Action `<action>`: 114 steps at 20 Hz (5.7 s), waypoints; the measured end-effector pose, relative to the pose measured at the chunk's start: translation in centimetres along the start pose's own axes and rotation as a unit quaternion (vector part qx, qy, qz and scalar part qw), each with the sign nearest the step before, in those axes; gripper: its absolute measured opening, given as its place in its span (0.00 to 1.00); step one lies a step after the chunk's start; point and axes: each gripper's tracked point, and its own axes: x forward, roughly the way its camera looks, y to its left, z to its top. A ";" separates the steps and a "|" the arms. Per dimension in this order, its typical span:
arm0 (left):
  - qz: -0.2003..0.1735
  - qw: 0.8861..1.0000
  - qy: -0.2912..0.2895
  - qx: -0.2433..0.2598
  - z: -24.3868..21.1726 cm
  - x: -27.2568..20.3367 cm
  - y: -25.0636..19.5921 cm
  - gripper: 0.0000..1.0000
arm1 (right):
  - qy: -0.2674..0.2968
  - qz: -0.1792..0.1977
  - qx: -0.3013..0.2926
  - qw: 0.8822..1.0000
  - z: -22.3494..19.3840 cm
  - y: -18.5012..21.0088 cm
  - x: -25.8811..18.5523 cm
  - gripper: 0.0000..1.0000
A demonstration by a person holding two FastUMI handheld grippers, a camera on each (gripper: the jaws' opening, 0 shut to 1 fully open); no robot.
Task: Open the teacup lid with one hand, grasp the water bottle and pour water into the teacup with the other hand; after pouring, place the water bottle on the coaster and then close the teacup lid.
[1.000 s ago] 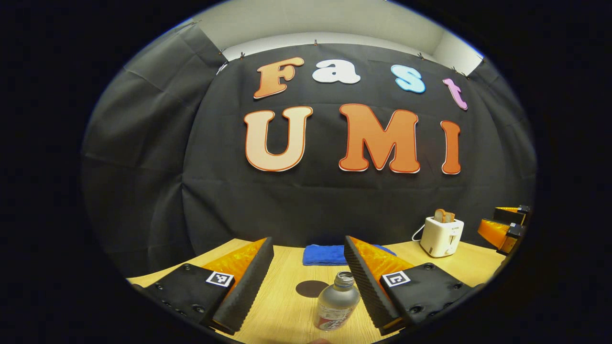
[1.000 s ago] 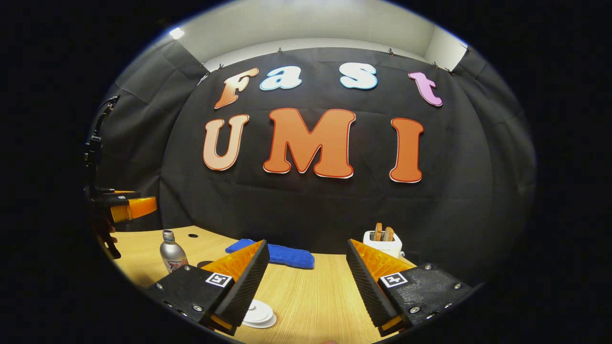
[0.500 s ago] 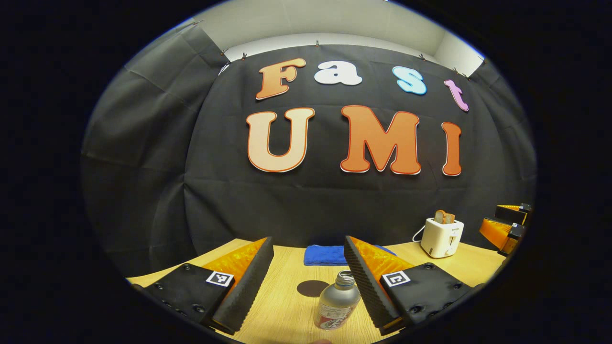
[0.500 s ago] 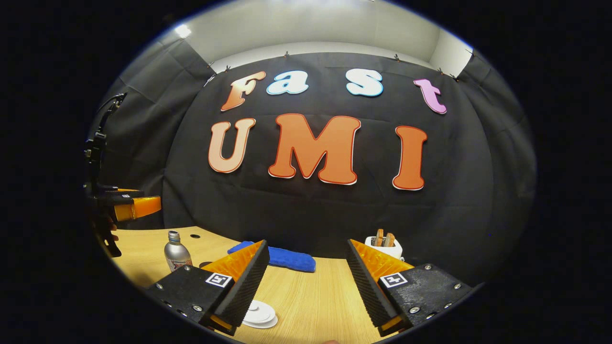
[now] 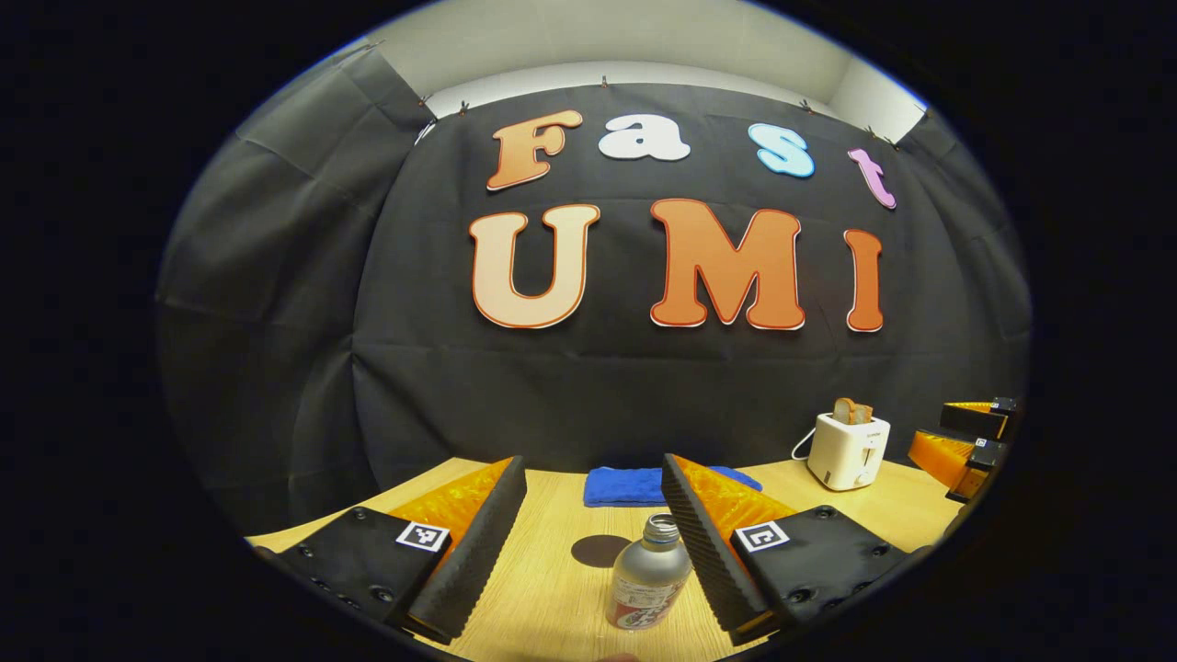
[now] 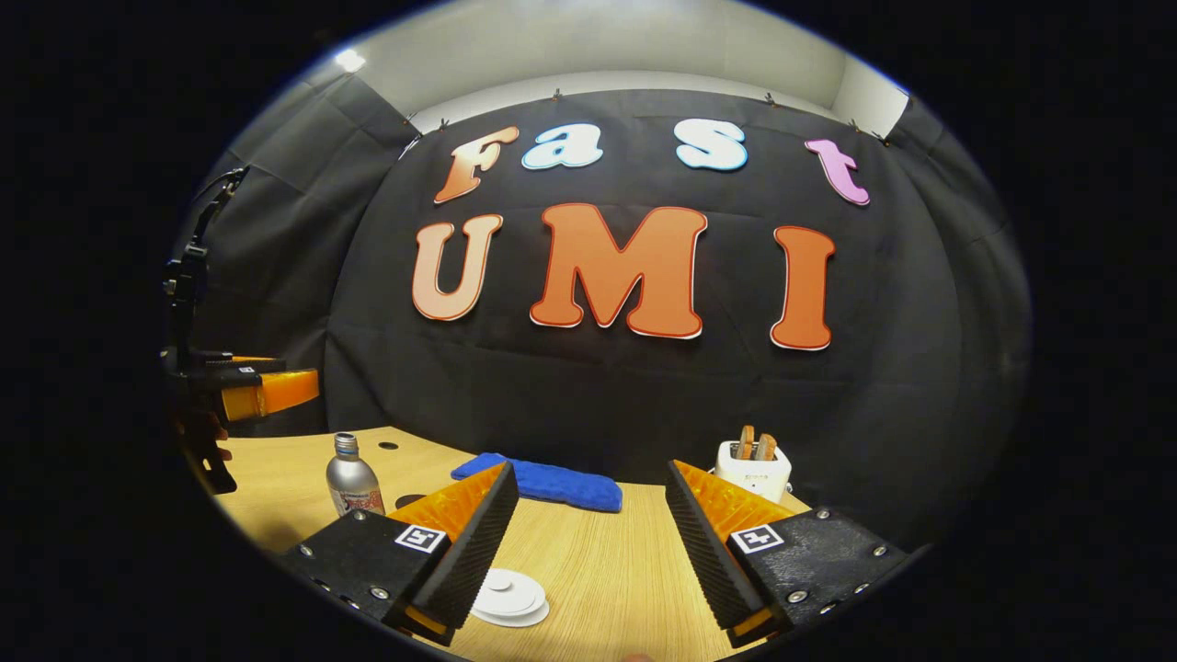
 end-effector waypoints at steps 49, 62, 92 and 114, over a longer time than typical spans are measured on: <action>-0.054 0.992 0.114 0.027 -12.2 -1.2 -2.6 0.98 | 0.177 0.143 0.006 0.974 -15.6 9.3 2.0 0.24; -0.077 0.979 0.187 0.019 -17.7 0.5 -4.0 0.98 | 0.138 0.108 0.021 0.984 -12.0 5.7 1.3 0.23; -0.049 0.892 0.099 0.437 -12.9 3.8 -4.9 0.83 | 0.102 0.027 0.056 0.993 -10.0 -3.4 -1.5 0.23; -0.084 0.738 0.040 0.668 -13.6 4.4 -7.4 0.83 | 0.101 0.024 0.054 0.993 -10.3 -3.9 -2.4 0.23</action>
